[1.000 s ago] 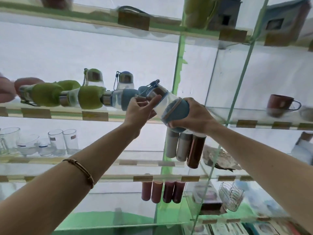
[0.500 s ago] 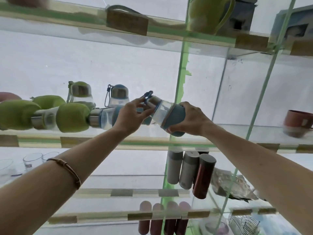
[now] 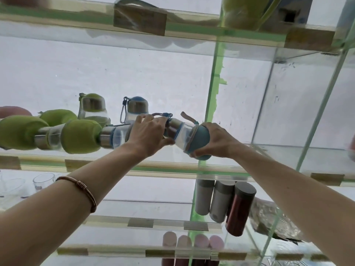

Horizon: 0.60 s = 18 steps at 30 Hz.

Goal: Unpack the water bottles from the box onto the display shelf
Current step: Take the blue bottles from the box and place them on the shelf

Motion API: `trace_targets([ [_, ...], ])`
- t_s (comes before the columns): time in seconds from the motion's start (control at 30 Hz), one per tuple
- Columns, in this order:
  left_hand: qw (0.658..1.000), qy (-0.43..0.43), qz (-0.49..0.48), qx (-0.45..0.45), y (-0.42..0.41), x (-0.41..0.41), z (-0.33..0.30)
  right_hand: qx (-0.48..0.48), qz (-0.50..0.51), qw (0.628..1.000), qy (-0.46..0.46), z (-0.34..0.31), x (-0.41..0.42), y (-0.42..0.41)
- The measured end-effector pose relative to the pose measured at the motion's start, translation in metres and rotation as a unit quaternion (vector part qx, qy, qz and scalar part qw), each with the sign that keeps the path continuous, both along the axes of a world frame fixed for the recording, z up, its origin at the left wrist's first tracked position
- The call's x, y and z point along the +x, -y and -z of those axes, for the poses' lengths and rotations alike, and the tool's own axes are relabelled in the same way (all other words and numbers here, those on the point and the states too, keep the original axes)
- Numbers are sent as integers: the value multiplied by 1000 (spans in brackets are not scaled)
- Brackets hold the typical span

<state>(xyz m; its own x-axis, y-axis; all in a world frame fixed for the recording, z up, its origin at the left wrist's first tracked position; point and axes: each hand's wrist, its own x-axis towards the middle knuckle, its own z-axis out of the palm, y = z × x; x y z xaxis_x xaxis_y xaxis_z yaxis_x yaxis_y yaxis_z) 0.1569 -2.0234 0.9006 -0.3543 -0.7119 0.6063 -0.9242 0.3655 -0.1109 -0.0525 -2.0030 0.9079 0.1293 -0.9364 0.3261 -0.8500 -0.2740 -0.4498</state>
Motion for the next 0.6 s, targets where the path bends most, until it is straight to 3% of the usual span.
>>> trace_targets([
  [0.3,997,-63,5,-42,-3,5,19,0,-19,999,-33,0,-7,0],
  [0.6,999,-13,37,-37,-13,-7,27,-17,-24,999,-24,1,-9,-15],
])
